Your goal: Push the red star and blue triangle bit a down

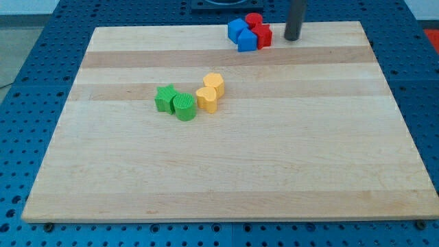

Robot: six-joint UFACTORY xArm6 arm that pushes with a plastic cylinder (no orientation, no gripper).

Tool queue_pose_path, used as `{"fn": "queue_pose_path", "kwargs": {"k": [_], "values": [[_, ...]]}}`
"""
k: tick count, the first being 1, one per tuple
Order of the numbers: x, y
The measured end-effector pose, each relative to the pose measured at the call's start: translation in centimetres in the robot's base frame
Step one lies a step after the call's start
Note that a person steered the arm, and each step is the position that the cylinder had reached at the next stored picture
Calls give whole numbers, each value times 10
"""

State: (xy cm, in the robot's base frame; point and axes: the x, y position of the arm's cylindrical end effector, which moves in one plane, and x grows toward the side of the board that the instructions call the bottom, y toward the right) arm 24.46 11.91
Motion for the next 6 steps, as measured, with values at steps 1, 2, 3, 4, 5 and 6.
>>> {"fn": "queue_pose_path", "kwargs": {"k": [1, 2, 3, 4, 5, 6], "values": [[19, -28], [11, 24], [-15, 51], [-18, 2], [-12, -82], [12, -152]]}}
